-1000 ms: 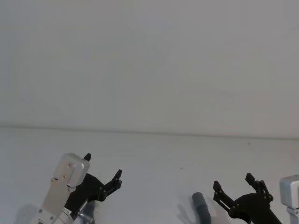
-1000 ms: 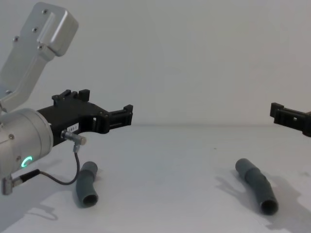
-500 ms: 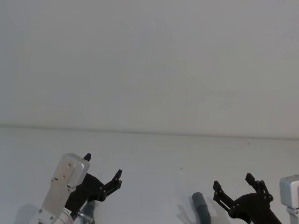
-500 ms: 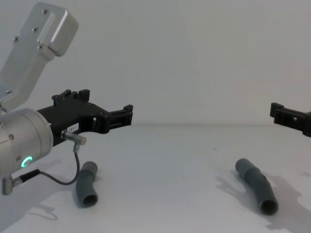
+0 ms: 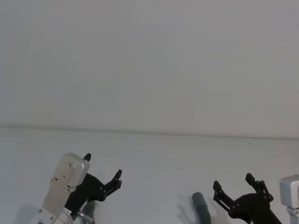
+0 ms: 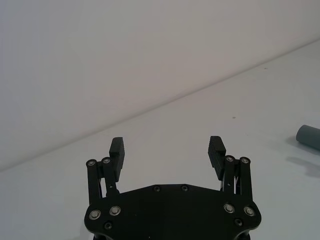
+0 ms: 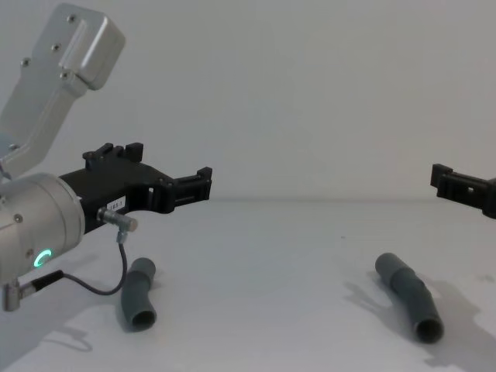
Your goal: Use both hands to pick up one end of the pipe from the table, align the ends, and insert them.
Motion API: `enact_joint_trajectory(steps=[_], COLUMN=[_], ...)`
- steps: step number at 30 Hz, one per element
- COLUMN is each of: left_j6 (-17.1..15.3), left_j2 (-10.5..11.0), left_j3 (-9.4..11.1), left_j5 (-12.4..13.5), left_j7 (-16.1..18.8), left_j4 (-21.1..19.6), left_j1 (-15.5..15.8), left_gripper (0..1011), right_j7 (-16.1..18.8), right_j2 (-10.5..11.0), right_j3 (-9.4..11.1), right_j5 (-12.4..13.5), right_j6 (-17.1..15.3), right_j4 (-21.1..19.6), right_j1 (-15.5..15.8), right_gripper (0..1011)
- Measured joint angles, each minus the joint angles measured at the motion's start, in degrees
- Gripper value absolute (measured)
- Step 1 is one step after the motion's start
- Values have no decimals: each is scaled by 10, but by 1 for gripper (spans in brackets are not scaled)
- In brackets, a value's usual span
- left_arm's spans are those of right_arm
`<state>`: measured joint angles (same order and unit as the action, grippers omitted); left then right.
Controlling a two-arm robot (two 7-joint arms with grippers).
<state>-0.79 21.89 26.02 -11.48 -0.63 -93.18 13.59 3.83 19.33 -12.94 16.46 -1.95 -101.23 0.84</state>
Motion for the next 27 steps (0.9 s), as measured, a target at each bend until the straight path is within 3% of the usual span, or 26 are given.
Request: enact_joint_trajectory(steps=[15,27], left_j6=[0,-25], left_j2=[-1,-18], left_j3=[-1,-15], left_j5=[-2,-46], left_j7=[-3,-28], left_j4=[3,18], left_j1=[1,2], left_gripper=[1002,1002], right_j7=[0,0], right_j2=[0,0], right_j3=[0,0], right_j5=[0,0], right_j6=[0,0], right_j4=[0,0], right_j1=[0,0], right_gripper=[1002,1002])
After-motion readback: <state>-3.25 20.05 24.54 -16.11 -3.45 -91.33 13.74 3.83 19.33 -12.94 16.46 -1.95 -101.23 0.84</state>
